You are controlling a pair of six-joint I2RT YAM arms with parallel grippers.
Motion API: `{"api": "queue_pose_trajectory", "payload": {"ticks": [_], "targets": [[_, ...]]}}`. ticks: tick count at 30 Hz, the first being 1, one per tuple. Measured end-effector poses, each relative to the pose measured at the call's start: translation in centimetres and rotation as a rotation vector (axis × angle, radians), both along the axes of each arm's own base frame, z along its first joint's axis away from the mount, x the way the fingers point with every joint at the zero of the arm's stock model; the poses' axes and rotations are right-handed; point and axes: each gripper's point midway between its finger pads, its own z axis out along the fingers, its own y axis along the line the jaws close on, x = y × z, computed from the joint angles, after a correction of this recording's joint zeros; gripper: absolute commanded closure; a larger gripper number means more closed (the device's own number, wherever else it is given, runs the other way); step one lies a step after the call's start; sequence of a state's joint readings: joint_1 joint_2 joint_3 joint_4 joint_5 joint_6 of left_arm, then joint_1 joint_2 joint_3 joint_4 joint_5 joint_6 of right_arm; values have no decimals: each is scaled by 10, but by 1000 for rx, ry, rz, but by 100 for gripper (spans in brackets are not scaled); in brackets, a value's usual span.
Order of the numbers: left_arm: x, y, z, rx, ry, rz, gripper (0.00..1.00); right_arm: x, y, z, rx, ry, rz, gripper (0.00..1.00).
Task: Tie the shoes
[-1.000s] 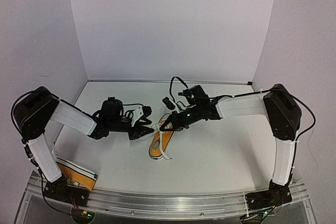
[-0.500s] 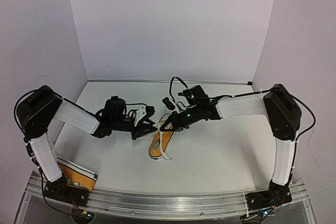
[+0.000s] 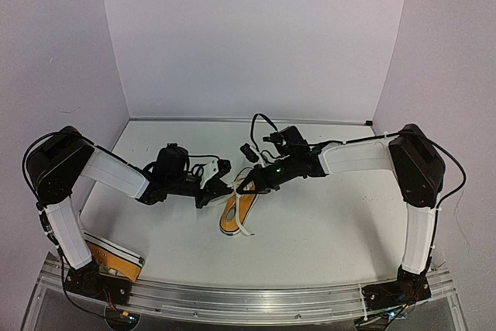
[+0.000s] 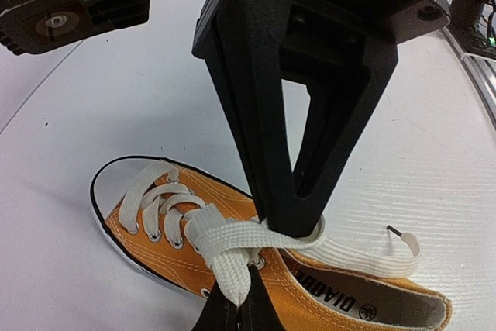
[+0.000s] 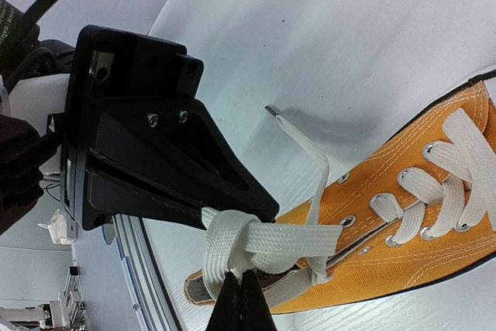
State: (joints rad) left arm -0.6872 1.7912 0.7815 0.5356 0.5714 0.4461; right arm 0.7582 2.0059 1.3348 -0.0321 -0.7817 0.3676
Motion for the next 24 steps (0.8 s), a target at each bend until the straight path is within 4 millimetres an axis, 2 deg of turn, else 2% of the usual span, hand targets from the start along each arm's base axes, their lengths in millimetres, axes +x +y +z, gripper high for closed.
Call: {"api": "queue_pose_trajectory", "payload": {"ticks": [5,13,24], "targets": [[0,4,-6,22,12,18,100,1,-8,-3,-24,-10,-29,100],[2,23,-26,93,45,91,100,5,-33,-6,-62,-14,-91,100],[14,40,-26,133,35,176,100,12,-49,-12,-91,-17,-138,100]]}}
